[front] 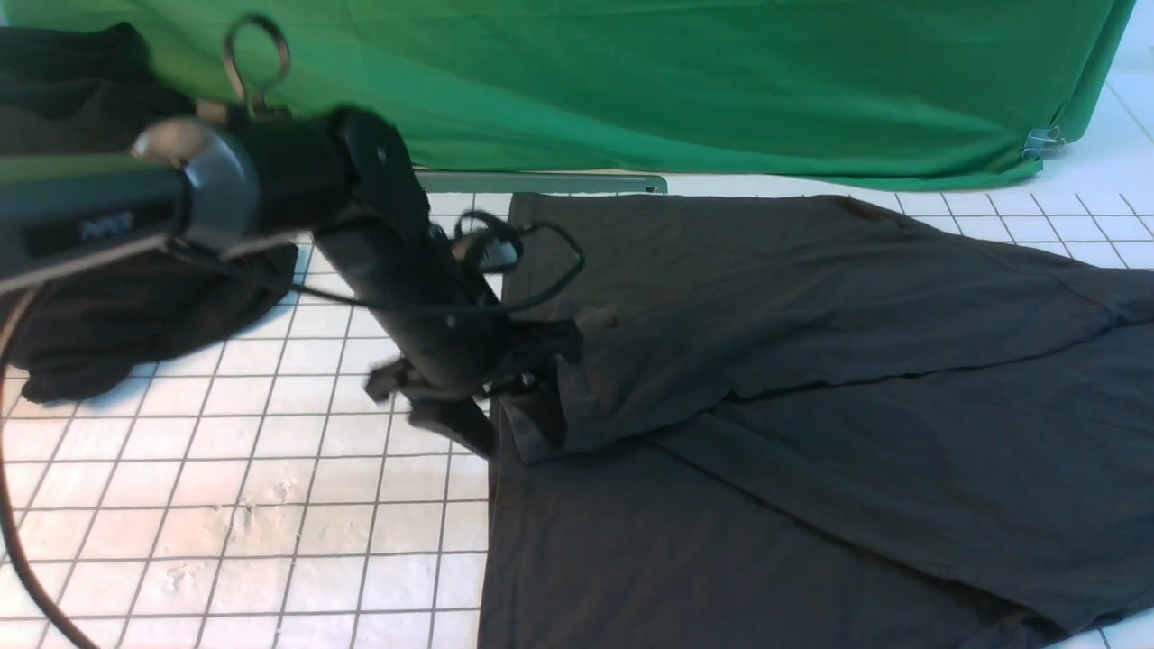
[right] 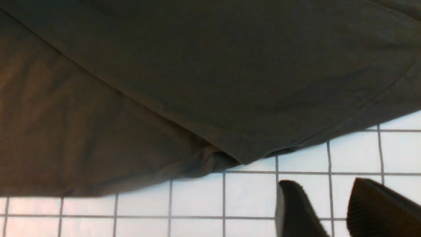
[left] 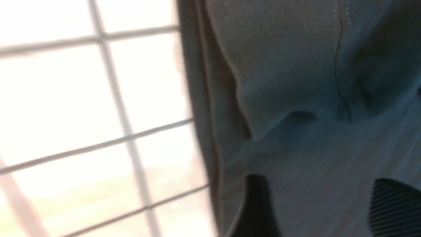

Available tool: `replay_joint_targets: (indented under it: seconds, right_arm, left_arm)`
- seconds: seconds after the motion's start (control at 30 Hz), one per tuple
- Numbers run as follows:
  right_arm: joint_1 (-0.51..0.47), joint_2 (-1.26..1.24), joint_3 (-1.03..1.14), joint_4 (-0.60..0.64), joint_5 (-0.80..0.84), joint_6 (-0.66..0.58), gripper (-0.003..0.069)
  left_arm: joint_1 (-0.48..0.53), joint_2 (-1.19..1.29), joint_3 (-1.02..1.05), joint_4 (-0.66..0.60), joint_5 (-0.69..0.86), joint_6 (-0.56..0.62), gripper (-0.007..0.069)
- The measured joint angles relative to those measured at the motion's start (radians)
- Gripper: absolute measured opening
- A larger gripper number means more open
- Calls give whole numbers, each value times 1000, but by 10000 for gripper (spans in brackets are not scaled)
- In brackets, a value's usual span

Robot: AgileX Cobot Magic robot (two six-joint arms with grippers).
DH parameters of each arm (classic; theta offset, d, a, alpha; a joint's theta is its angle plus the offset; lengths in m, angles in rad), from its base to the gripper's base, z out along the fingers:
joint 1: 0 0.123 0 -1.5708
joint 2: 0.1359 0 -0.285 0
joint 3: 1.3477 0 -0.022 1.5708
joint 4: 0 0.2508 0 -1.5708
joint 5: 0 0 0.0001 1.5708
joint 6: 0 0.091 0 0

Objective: Fold a long-sleeved shirt over a white checkered tablecloth.
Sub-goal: 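Grasp the near edge of the shirt at its hem and shoulder corners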

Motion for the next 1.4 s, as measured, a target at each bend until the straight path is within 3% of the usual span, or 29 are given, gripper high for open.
replay_joint_targets:
  seconds: [0.07,0.17,0.33,0.53,0.97,1.07,1.23,1.4]
  right_arm:
    - [0,0,0,0,6,0,241]
    - [0,0,0,0,13,0,241]
    - [0,0,0,0,34,-3,241]
    - [0,0,0,-1,33,-5,241]
    - [0,0,0,-1,25,-24,241]
    - [0,0,0,-1,25,-24,241]
    - [0,0,0,-1,26,-23,241]
    - [3,0,0,13,30,-22,241]
  left_arm:
    - [0,-51,-32,65,96,-10,526]
    - [-2,-110,-17,79,146,-25,532]
    - [-93,-207,168,86,169,-103,479]
    - [-249,-191,390,76,11,-175,379]
    - [-258,-113,426,46,-80,-227,330]
    - [-258,-113,426,40,-88,-214,258]
    - [-253,-144,427,31,-148,-208,43]
    - [-175,-234,427,35,-108,-208,20]
